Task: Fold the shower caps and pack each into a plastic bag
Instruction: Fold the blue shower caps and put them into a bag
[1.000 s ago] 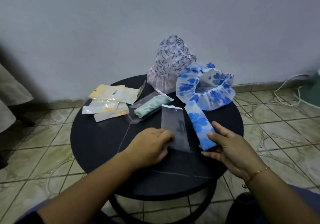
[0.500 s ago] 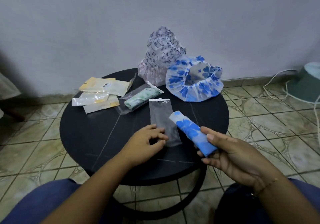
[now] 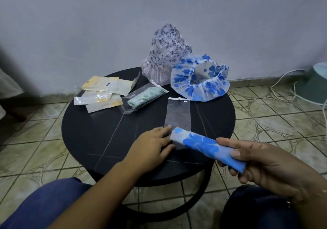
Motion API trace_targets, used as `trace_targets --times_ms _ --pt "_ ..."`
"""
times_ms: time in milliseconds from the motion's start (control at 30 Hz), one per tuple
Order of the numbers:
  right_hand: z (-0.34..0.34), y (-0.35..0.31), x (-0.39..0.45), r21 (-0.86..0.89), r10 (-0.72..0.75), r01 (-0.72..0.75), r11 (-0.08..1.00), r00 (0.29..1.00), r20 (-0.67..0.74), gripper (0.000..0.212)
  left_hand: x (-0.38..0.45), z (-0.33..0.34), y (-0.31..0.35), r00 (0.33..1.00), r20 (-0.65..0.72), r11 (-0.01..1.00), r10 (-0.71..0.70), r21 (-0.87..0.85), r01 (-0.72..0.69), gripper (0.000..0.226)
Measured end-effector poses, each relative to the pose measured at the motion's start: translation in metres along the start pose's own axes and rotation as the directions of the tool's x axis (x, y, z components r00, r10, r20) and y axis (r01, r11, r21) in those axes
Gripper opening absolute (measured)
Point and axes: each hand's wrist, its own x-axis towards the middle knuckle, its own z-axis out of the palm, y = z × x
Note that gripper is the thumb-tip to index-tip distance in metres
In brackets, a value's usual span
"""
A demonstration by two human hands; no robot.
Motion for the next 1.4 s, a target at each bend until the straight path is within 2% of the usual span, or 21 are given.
trace_targets --times_ms 100,367,467,533,867,1133,1233,1400 --pt "-0.003 -0.003 -0.004 -0.057 0.005 -0.007 0.998 1.000 -0.024 0.085 0.002 0.001 0.000 0.999 -0.025 0.999 -0.023 0.030 0.024 0.058" --pt "0.004 0.002 -0.001 -0.220 0.007 -0.017 0.975 0.999 -0.043 0.081 0.005 -0.001 0.006 0.997 -0.035 0.997 -0.073 -0.015 0.072 0.074" --pt "0.011 0.003 0.001 -0.183 0.017 -0.026 0.983 0.999 -0.052 0.049 0.006 0.000 0.007 0.998 -0.037 0.998 -0.052 -0.036 0.051 0.075" --pt "0.014 0.004 0.001 -0.137 0.025 -0.032 0.990 0.998 -0.053 0.041 0.006 0.002 0.005 0.998 -0.033 0.997 -0.044 -0.066 0.041 0.075" --pt "0.038 0.023 0.014 -0.091 -0.038 0.020 0.996 0.979 -0.201 0.042 0.004 0.005 0.006 0.994 -0.096 0.993 -0.053 -0.110 0.042 0.066" --pt "0.065 0.050 0.036 -0.057 -0.035 0.022 0.998 0.970 -0.239 0.052 0.002 0.003 0.008 0.992 -0.117 0.990 -0.050 -0.139 0.033 0.065" --pt "0.068 0.050 0.044 -0.036 -0.035 0.027 0.999 0.970 -0.239 0.051 0.002 0.002 0.010 0.990 -0.132 0.987 -0.056 -0.159 0.035 0.065" --pt "0.068 0.045 0.055 -0.100 -0.051 0.028 0.995 0.970 -0.239 0.045 0.002 0.001 0.011 0.989 -0.119 0.983 -0.083 -0.172 0.062 0.067"
